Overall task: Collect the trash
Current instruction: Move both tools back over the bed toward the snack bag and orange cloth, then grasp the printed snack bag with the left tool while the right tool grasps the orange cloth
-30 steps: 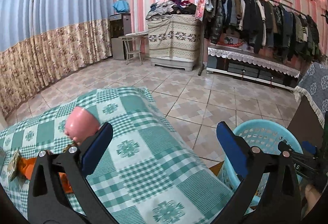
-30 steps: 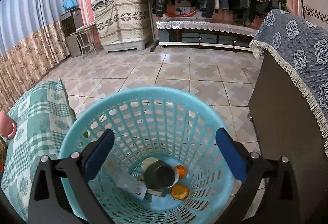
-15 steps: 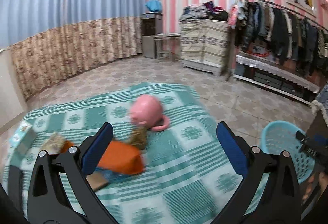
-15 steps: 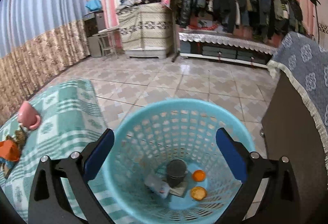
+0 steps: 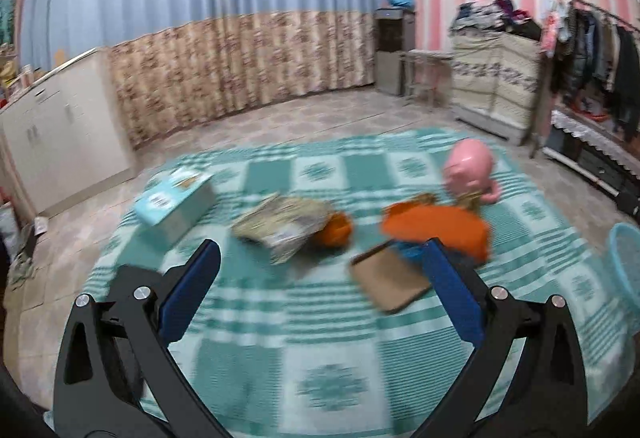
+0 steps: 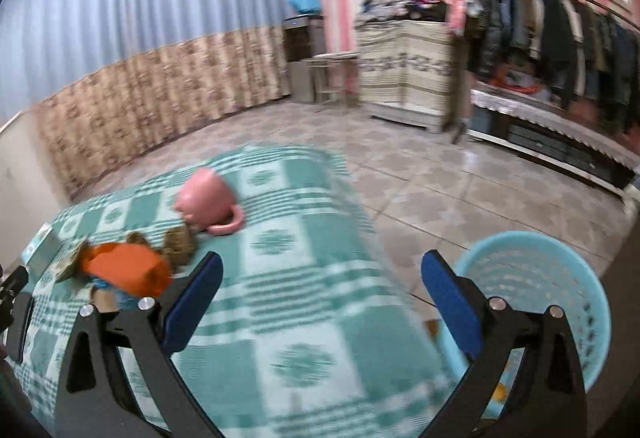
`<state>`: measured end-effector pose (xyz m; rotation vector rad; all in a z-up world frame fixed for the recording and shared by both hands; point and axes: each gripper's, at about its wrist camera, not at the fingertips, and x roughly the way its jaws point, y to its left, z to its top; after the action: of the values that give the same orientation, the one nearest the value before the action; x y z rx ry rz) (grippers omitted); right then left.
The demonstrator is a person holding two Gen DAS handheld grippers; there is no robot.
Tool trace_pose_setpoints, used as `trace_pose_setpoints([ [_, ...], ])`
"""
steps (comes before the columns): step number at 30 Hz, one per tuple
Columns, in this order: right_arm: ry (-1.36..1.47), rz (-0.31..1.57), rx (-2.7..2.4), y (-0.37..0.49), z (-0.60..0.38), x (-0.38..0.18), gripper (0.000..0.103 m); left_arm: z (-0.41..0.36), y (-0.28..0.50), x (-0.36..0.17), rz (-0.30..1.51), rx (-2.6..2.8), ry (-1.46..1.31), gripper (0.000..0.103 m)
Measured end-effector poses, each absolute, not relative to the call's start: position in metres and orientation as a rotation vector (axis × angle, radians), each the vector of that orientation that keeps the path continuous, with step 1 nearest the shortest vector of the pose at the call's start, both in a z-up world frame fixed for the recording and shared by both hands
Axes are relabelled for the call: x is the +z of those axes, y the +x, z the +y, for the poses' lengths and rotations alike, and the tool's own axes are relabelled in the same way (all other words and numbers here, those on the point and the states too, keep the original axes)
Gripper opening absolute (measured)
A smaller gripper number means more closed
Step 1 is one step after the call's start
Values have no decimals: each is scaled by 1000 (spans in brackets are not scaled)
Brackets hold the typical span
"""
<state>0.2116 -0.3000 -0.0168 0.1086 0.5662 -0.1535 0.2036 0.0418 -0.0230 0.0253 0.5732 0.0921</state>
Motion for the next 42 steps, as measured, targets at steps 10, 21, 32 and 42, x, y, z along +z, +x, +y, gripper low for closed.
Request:
trace_pose_setpoints([
  [10,-24,666,-24,261,-231,-59,97,100,218,-57,651,179,-34,98],
  [21,-21,709,-7,272,-236,-79,97,85,282,-89,766,136,14,98],
  [32,1,721,66,278,-222,-79,97,69,319,-96,768,79,119,70],
  [42,-101,723,165,275,-163,-86,97,78,313,-100,759,-20,38,15],
])
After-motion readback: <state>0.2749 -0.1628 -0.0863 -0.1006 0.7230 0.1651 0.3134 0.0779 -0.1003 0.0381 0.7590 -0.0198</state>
